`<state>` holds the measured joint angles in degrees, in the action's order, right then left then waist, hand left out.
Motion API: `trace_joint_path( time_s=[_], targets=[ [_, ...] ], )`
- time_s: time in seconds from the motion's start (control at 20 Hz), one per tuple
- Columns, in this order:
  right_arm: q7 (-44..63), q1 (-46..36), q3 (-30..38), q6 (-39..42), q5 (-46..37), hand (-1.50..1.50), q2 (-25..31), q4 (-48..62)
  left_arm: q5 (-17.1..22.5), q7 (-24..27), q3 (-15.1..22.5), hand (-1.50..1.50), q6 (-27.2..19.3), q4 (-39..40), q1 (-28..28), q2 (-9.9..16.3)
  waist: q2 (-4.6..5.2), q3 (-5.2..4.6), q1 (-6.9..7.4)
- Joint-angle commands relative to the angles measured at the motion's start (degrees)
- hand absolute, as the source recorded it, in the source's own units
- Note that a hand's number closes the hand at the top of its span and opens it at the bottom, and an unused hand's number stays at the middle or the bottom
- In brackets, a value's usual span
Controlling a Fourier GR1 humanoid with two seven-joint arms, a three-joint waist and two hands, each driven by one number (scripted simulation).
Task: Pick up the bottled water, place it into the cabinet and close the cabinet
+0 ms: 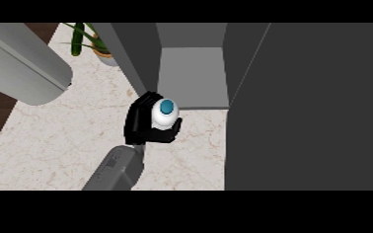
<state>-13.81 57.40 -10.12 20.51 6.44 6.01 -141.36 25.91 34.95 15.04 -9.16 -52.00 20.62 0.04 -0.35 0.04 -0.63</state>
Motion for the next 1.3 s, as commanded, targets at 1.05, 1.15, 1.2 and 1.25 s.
trace_joint_path(
  time_s=[1.05,1.15,1.2,1.25],
  targets=[
    [3.2,-6.1,8.0,2.2,9.2,-1.5,0.6,-0.7,3.2,-12.6,7.4,1.5,-23.5,25.6,35.4,1.3,1.04,0.01,-2.32],
    [2.4,-6.2,6.6,2.5,7.9,-1.5,0.0,-0.4,3.0,-12.3,6.3,1.5,-24.1,30.7,37.4,2.7,1.53,-0.02,-3.38],
    [4.0,-4.1,7.1,3.2,9.6,-1.5,1.0,-4.1,2.2,-12.5,6.7,1.5,-26.6,31.7,38.6,1.1,1.38,-0.04,-3.47],
    [3.4,-5.6,6.5,3.0,8.3,-1.5,0.3,-1.3,2.3,-12.1,5.6,1.5,-28.0,33.4,39.9,0.4,1.39,-0.04,-3.07]
  ],
)
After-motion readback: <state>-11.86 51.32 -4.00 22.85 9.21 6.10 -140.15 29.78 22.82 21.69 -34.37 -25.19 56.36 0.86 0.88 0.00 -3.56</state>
